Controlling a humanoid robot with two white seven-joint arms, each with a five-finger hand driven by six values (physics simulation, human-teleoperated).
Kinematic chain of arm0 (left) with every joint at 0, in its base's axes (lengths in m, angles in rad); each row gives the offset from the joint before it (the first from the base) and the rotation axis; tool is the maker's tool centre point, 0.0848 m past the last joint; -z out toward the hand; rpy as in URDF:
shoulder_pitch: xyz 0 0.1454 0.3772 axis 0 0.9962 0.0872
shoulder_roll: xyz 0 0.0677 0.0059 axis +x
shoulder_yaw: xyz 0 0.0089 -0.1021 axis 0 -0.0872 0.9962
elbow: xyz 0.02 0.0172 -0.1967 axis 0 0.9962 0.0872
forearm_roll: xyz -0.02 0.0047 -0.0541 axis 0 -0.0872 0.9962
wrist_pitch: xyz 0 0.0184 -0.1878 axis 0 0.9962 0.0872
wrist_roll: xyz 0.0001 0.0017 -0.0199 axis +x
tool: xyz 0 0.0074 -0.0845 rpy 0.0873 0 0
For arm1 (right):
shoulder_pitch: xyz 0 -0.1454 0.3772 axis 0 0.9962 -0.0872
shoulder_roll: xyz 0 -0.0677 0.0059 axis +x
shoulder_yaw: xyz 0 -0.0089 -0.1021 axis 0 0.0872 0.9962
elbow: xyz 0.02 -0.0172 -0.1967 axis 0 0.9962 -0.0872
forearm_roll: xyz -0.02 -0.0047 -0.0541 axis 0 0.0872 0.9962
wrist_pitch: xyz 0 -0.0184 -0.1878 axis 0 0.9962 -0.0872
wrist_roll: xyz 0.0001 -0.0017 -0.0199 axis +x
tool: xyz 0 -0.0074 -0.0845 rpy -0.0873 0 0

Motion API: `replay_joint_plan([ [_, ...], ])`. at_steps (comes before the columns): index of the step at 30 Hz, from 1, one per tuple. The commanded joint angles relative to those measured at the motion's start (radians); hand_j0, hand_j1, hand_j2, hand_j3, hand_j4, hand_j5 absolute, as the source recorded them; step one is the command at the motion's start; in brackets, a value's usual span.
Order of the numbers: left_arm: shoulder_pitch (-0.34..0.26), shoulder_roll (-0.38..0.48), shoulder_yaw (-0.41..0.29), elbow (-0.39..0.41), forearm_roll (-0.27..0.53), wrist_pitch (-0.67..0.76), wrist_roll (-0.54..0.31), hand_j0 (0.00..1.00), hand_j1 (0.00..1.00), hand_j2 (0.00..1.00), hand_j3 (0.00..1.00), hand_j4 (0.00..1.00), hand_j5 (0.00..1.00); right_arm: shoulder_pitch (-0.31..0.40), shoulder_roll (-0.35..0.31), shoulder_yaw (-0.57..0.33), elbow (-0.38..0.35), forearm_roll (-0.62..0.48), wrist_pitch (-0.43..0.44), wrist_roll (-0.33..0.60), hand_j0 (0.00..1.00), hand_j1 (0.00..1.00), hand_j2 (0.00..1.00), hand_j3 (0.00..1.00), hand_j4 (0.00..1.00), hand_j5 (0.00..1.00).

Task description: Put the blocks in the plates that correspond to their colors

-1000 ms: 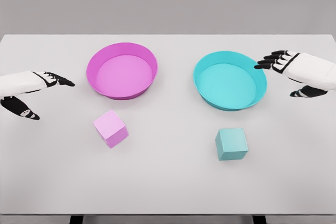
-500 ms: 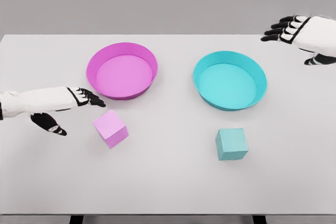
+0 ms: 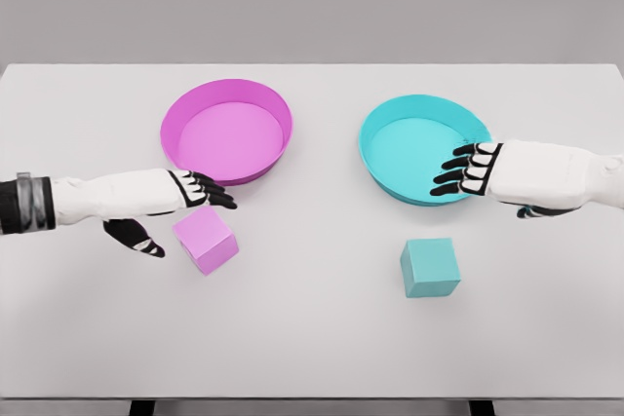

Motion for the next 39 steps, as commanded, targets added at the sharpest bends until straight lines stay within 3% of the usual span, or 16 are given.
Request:
replay_joint_plan([
  [1,0.000,-0.007,0.000,-0.001,-0.001,0.003,0.001,1.00,1.00,1.00,1.00,1.00,1.00,0.005,0.010,0.001,-0.004,-0.006,0.001,0.028,1.00,1.00,1.00,1.00,1.00,1.00],
  [19,0.006,-0.047,-0.001,0.006,-0.066,0.003,0.001,1.00,1.00,1.00,1.00,1.00,1.00,0.067,0.118,0.002,-0.004,0.014,0.001,0.066,1.00,1.00,1.00,1.00,1.00,1.00],
  [35,0.008,-0.065,-0.020,0.009,-0.104,0.003,0.001,0.99,0.99,0.99,0.99,0.99,0.99,0.083,0.118,-0.005,0.005,0.046,0.001,0.066,1.00,1.00,1.00,1.00,1.00,1.00],
  [39,0.008,-0.076,-0.020,0.009,-0.129,0.003,0.003,0.95,0.95,0.95,0.95,0.95,0.95,0.084,0.147,-0.005,-0.002,0.046,0.001,0.066,1.00,1.00,1.00,1.00,1.00,1.00],
])
